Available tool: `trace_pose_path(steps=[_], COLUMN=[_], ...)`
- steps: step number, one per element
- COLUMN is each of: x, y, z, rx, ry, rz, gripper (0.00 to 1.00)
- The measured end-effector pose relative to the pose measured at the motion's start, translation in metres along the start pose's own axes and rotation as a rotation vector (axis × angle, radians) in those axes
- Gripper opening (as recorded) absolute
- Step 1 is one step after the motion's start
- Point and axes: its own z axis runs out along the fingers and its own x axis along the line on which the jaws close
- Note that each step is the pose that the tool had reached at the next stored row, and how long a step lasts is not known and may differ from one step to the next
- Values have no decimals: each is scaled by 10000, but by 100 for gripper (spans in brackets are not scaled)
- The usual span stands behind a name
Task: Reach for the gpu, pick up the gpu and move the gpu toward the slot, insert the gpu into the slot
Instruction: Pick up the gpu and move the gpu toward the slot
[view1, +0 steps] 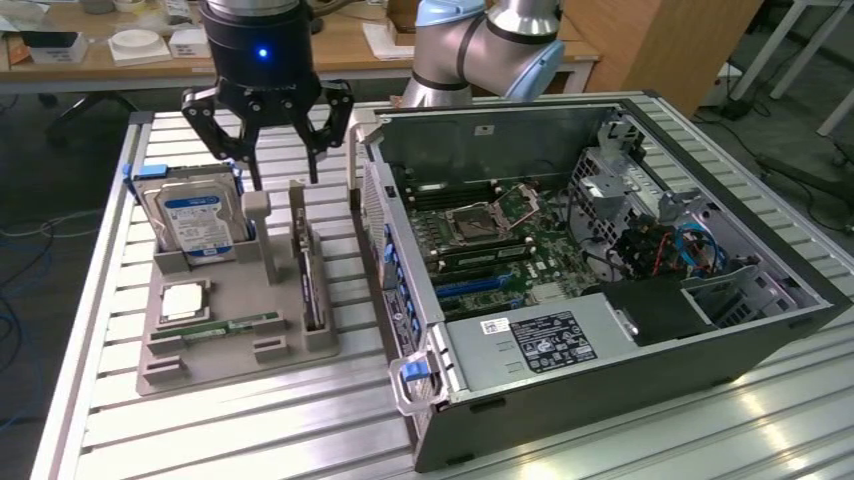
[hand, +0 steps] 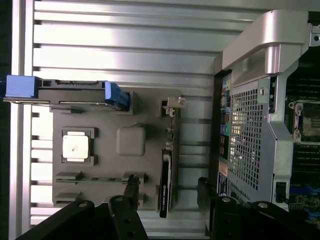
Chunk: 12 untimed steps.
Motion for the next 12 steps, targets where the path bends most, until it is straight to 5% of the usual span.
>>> trace_pose_path(steps=[12], x=[-17], y=[-3], z=[64], rx=[0], ry=[1], rz=[-16], gripper=[59])
